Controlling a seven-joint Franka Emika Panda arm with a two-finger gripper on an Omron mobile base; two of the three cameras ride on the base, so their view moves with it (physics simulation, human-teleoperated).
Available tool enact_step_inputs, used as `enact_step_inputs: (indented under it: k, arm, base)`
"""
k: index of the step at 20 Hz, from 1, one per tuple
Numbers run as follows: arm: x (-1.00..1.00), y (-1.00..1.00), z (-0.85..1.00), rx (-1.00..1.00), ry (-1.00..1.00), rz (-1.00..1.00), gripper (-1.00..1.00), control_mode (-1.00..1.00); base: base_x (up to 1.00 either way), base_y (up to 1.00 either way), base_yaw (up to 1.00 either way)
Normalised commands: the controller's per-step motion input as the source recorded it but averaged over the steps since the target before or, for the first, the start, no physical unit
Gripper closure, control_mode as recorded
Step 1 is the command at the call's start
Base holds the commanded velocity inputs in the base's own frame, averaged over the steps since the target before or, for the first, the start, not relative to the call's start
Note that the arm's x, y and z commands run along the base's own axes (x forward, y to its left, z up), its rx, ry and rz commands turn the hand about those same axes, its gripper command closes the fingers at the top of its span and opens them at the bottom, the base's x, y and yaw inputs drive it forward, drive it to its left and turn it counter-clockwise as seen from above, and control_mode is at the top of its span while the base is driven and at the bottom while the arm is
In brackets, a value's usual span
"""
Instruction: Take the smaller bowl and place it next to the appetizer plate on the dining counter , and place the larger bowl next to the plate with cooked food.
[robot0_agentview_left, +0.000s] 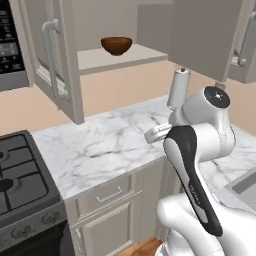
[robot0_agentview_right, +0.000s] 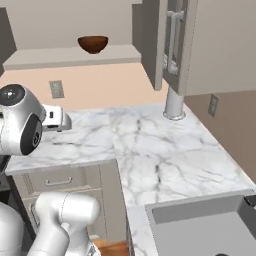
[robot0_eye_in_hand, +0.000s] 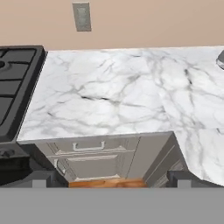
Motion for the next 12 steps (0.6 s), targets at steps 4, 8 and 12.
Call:
enact_step_inputs:
  k: [4,8,12]
  arm:
    - [0.00,0.00,0.00,0.00,0.00,0.00,-1.00,1.00]
    - [0.00,0.00,0.00,0.00,0.00,0.00,-1.00,1.00]
    - [0.00,0.00,0.00,0.00,0.00,0.00,-1.00,1.00]
  base:
    - [0.73,-0.08,0.16]
    - [0.97,0.04,0.18]
    - [0.94,0.00,0.18]
